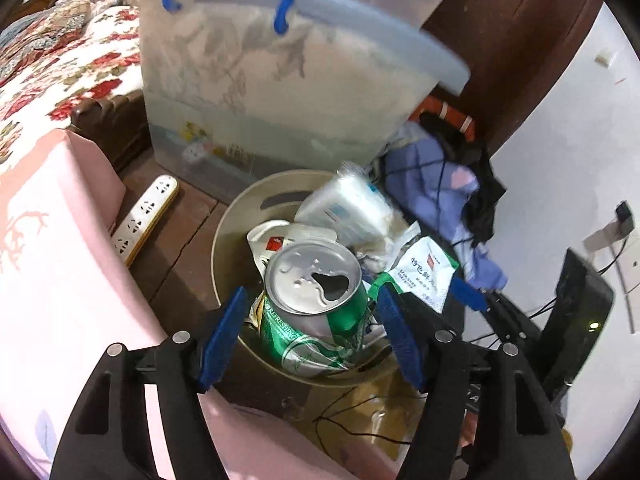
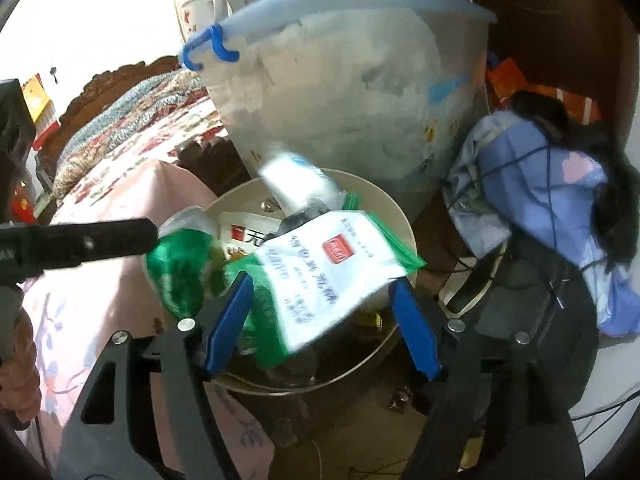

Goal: Collect trash

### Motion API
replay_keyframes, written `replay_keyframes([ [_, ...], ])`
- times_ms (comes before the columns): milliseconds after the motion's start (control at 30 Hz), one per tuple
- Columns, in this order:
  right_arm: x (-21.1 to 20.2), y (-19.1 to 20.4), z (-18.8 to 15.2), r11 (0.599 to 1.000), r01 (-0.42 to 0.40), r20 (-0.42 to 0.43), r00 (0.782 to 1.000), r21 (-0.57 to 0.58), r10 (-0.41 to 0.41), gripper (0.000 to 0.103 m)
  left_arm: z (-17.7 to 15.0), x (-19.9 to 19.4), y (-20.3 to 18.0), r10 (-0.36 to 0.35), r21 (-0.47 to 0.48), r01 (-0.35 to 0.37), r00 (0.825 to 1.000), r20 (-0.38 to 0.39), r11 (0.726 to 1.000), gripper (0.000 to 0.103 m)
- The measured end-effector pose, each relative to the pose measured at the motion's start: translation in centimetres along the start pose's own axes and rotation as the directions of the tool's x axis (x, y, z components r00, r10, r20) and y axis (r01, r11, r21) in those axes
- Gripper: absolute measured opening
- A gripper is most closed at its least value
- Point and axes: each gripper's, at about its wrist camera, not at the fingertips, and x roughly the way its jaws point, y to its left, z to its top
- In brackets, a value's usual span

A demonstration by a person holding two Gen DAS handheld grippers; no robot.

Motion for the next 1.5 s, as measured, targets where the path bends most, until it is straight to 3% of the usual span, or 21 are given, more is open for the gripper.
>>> replay_keyframes([
  [267, -0.3, 1.5, 0.7, 0.994, -0.107, -0.007, 0.994, 0.006, 0.107, 0.071, -1.5, -5.7, 0.7, -0.072, -0.079, 0.079, 0.993, 0.091, 0.994, 0.065],
  [467, 0.8, 2.1, 1.8, 0.977, -0.186, -0.044, 0.980, 0.105, 0.192, 0.071, -3.3, -8.2, 2.0, -0.088, -0.112, 0.097, 0.993, 0.082, 0.989, 0.066],
  [700, -3.7, -0.3, 0.5, 0.955, -0.221, 0.078, 0.975, 0.199, 0.209, 0.070, -5.9, -11.0, 3.5, -0.097, -0.115, 0.109, 0.989, 0.109, 0.987, 0.066],
  [767, -4.0, -2.0, 0.4, 0.940, -0.220, 0.092, 0.975, 0.262, 0.202, 0.061, -6.9, -11.6, 3.7, -0.100, -0.117, 0.113, 0.989, 0.109, 0.987, 0.066],
  [833, -3.2, -3.7, 0.3, 0.907, -0.226, 0.081, 0.974, 0.355, 0.211, 0.044, -7.6, -12.1, 3.8, -0.102, -0.111, 0.114, 0.989, 0.109, 0.987, 0.066],
  [1000, 0.0, -3.5, 0.4, 0.874, -0.215, 0.017, 0.973, 0.435, 0.231, 0.040, -9.2, -14.0, 3.3, -0.077, -0.057, 0.085, 0.990, 0.122, 0.995, 0.067],
  [1100, 2.7, -2.5, 0.4, 0.859, -0.231, -0.058, 0.956, 0.457, 0.287, 0.042, -10.1, -16.0, 3.3, -0.039, -0.033, 0.045, 0.988, 0.151, 0.998, 0.074],
  [1167, 2.8, -1.9, 0.4, 0.864, -0.234, -0.058, 0.956, 0.447, 0.289, 0.042, -10.6, -17.2, 3.5, -0.003, -0.026, 0.008, 0.985, 0.170, 1.000, 0.078],
  [1367, -3.7, 1.0, 1.4, 0.911, -0.232, 0.090, 0.973, 0.341, 0.214, 0.044, -12.4, -20.9, 4.9, 0.133, -0.034, -0.128, 0.965, 0.228, 0.991, 0.089],
  [1500, -8.8, 3.9, 0.1, 0.913, -0.264, 0.149, 0.962, 0.310, 0.227, 0.052, -13.8, -22.6, 6.1, 0.189, -0.060, -0.180, 0.951, 0.243, 0.982, 0.094],
])
